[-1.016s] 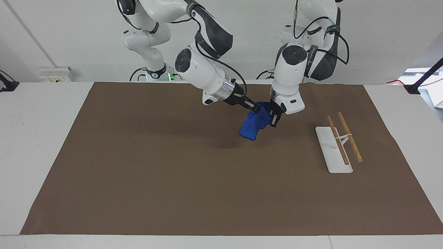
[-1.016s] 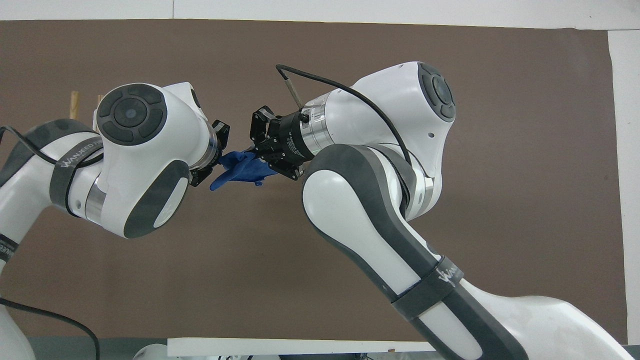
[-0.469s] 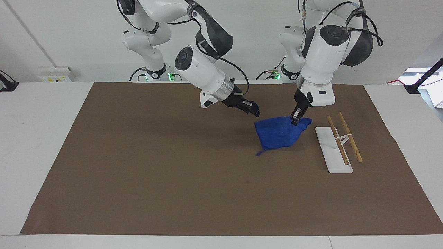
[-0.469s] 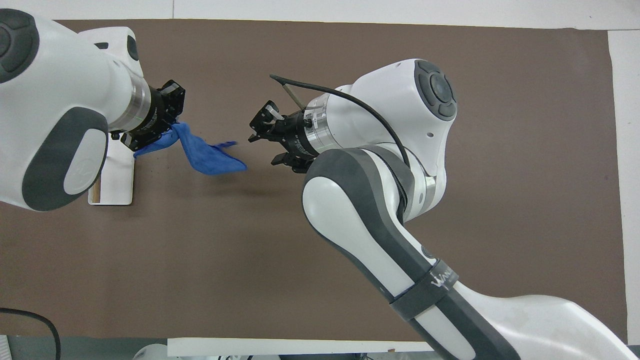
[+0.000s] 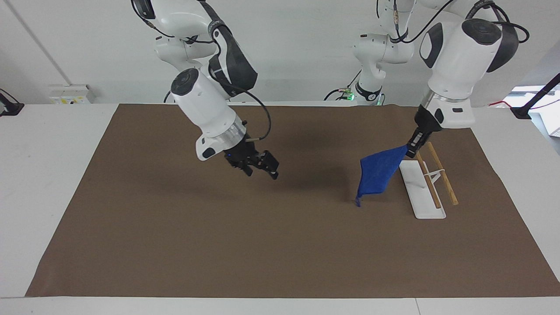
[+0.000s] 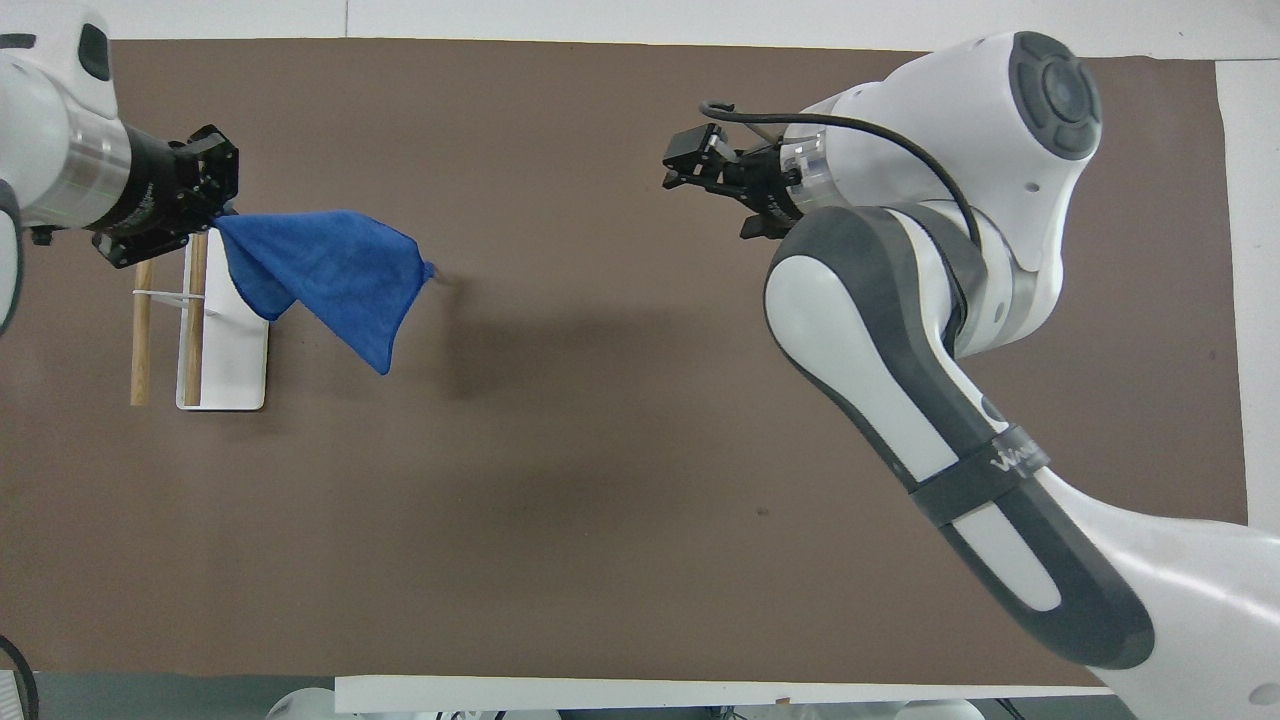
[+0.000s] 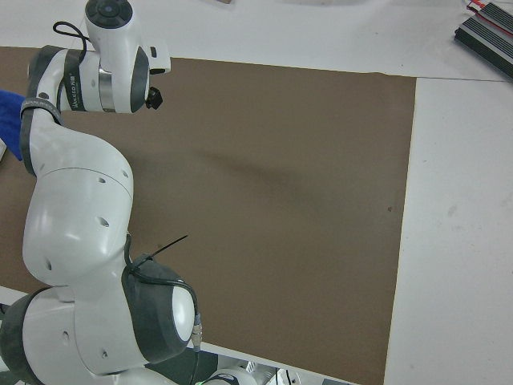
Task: Right arm passes towel to left arm to hang
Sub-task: 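Open the right gripper while the left gripper carries the towel away, then drape the towel over the wooden rack with the left gripper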
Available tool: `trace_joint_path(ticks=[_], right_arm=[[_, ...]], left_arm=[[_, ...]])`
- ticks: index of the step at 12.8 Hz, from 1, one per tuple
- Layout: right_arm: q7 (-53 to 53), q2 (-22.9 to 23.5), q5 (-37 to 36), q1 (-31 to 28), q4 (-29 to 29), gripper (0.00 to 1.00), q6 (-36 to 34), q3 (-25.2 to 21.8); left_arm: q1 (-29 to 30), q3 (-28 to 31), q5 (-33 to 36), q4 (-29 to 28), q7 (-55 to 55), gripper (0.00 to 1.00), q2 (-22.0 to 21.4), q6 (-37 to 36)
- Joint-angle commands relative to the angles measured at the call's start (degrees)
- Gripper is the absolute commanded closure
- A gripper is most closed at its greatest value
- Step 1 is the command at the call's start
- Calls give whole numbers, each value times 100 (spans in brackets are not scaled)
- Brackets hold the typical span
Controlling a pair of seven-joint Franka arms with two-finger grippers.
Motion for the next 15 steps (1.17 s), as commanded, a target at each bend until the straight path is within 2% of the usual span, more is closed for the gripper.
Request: trace_joint_path(ticks=[1,2,4,6,9,10,11,12,13,15], right_arm=[[-419,-70,-921,-421,41,0,-430,74],[-498,-131,-1256,-614,163,0,-764,83],[-874,-245,-1636,-887,470,0,-1580,74],[-1288,-403,-1769,-1238,787,0,-2303,74],[-1667,-667,-1769,-1556,990,0,-2840,74],[-1754,-772,-1769,-1600,990,0,-2920,65],[-1886,-843,-1778,-1687,990,0,-3025,65],[-2053,-948,-1778,-1784,999,0,-3174,65],[-2159,-1097,-1778,-1855,999,0,-3419,57],[-2448,-1378,-1778,-2048,895,0,-3894,65]], left_arm=[[657,-41,-37,-112,897,100,-55,-25],[1051,-32,-19,-349,1379,100,-151,176],[1913,-41,-2,-1146,2504,100,-388,1384],[2179,-41,-2,-1685,2745,100,-363,2231],[2347,-41,-2,-1739,2939,100,-178,2323],[2356,-41,-2,-1870,2948,97,-195,2331],[2408,-41,-2,-2011,2948,78,-204,2349],[2418,-41,-2,-2125,2948,34,-196,2427],[2400,-41,-2,-2144,2922,4,-178,2550],[2321,-41,-2,-2048,2842,0,-152,2525]])
